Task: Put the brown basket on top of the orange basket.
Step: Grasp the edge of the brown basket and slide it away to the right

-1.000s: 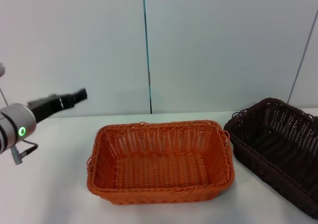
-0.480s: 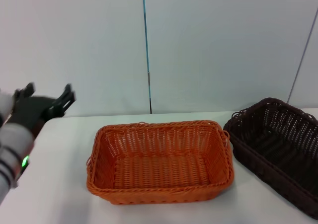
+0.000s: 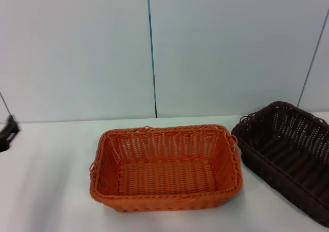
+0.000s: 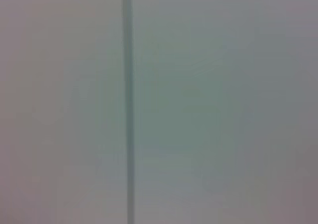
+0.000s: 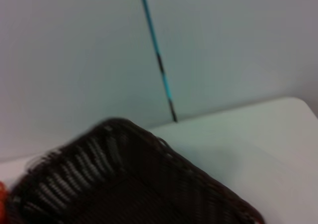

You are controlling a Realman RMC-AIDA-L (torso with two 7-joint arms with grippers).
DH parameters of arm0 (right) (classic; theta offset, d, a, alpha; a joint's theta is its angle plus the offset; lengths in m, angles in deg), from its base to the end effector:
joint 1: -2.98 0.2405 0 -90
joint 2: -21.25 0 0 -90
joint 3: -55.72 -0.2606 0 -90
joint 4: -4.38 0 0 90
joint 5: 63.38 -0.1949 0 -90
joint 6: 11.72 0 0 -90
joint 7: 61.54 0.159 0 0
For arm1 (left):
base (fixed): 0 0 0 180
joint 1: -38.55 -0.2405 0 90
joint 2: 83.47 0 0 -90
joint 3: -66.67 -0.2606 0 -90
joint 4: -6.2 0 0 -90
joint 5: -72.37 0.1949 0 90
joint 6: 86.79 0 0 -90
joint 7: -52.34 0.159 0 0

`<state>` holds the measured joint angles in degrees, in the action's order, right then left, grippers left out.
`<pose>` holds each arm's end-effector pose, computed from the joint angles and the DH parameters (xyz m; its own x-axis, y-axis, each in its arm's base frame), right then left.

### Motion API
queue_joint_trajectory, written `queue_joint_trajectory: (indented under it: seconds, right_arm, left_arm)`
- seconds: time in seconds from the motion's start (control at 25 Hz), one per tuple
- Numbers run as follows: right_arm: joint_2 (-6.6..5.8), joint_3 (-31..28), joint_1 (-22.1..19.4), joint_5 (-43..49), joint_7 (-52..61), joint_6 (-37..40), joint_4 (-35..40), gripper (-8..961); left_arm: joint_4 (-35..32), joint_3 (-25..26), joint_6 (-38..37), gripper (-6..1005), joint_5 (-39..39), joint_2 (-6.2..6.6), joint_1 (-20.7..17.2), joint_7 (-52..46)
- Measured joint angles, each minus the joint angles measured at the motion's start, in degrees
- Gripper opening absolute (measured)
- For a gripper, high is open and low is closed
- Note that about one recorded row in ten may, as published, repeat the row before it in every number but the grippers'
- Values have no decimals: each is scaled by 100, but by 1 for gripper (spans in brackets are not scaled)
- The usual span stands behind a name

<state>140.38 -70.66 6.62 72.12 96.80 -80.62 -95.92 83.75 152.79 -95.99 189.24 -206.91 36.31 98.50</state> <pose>0.2973 0.2961 0.1501 -0.3929 0.6086 0.6894 0.8518 -0.0415 0.5222 -0.2843 0.3359 0.0606 0.6385 0.1412 0.7566 0.7434 0.1410 -0.6538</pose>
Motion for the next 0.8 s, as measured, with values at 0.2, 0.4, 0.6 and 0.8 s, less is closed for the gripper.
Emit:
queue_joint_trajectory:
  seconds: [0.2,0.4,0.6,0.8]
  right_arm:
    - [5,-81,264,448,4,184,651,916]
    - [-1,-33,470,696,-60,734,1351,917]
    - [-17,-135,994,1315,-20,966,2064,917]
    - [-9,-159,1381,1386,-15,1332,2682,917]
  left_arm:
    - [19,282,-8,880,-21,-22,-137,-218]
    - [49,313,-17,880,12,-19,-124,-246]
    - [77,320,-12,880,17,-3,-42,-249]
    - [46,320,20,880,20,4,14,-228]
